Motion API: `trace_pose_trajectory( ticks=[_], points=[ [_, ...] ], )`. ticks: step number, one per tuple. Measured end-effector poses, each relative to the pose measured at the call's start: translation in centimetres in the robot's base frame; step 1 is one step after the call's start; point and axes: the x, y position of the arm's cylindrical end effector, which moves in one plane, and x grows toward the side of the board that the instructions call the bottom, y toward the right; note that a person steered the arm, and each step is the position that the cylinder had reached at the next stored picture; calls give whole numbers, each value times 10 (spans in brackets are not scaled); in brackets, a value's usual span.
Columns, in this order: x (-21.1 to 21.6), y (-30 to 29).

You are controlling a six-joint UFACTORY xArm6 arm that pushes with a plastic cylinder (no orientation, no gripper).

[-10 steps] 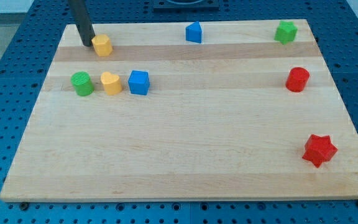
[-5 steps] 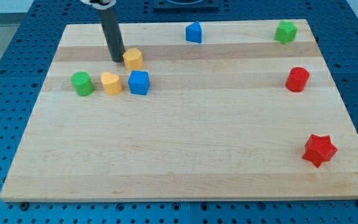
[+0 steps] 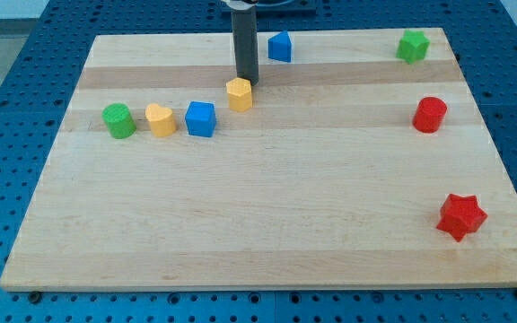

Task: Place the yellow hexagon into the center of the board

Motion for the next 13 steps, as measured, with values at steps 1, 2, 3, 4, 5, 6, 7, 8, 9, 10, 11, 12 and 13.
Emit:
trace_pose_trajectory(
  ticks=[1, 2, 3, 4, 5, 6, 7, 8, 9, 10, 11, 12, 13],
  points=[
    [10, 0],
    [4, 0],
    [-10, 0],
    [-11, -11],
    [-10, -19],
    [-2, -20],
    [10, -20],
    [21, -20],
    [30, -20],
    [38, -20],
    [41, -20],
    [42, -20],
    [44, -20]
  ],
)
